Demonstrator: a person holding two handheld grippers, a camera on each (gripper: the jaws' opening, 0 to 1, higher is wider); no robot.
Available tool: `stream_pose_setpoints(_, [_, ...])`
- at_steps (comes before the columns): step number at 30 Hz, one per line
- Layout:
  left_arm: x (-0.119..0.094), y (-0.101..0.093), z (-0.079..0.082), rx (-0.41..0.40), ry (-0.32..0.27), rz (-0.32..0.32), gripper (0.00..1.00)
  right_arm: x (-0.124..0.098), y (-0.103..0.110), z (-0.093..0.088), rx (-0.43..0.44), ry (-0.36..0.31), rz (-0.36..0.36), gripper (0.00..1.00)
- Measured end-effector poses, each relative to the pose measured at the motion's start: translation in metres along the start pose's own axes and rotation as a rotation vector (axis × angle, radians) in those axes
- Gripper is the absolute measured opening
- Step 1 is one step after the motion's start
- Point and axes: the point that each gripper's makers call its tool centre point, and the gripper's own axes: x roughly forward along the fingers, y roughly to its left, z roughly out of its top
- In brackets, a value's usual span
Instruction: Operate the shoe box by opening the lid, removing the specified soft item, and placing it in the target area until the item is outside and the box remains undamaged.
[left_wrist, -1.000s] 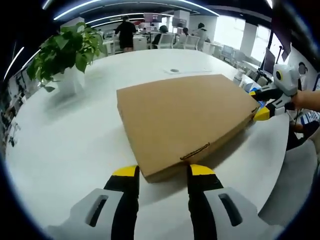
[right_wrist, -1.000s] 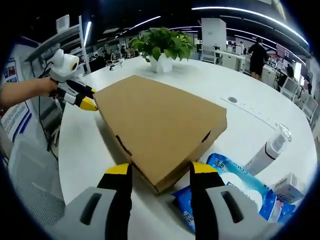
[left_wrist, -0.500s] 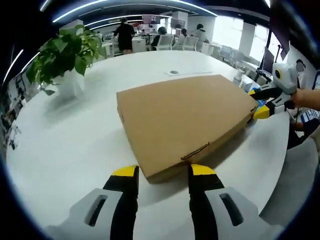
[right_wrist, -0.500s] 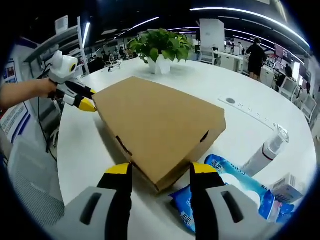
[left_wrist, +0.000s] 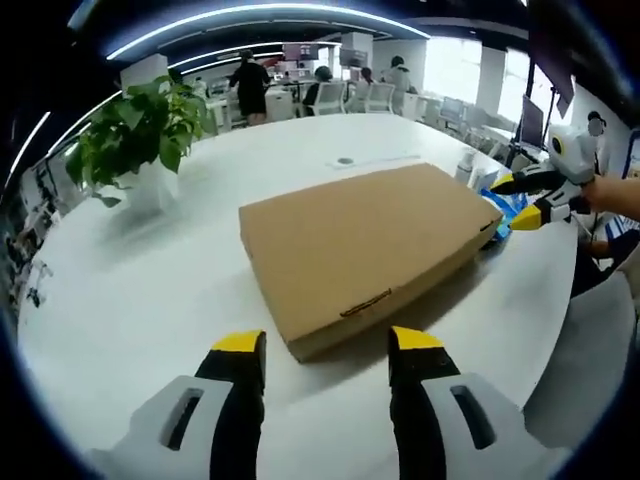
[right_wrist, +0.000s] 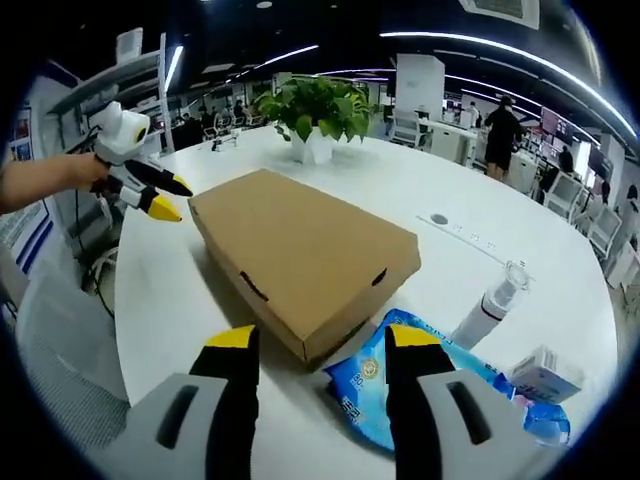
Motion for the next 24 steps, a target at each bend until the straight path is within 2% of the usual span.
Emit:
stream_pose_setpoints(9, [-0.021,-0.030,0.001,-0.001,-0.047,-0.009,0.58,-0.041,-0.015,-0.009,0.072,-0.038,-0.078,0.55])
stream_pose_setpoints(13, [-0.031,-0.042,0.004,0.019,-0.072,0.003,0.65,-0.062,-0.021,-0.019,0.063,-0.034,-0.127,0.57])
stream_pose_setpoints(19, [-0.045,-0.059,0.009,0.023,-0.105,-0.003,0.68,-0.092,-0.024,-0.036,0.080,-0.024,-0.181,0.62])
stream_pose_setpoints(24, [-0.050,-0.070,0.007,0.023,-0.108,-0.016,0.74,-0.115,-0.022,-0.042,0.077,-0.032,-0.224,0.67])
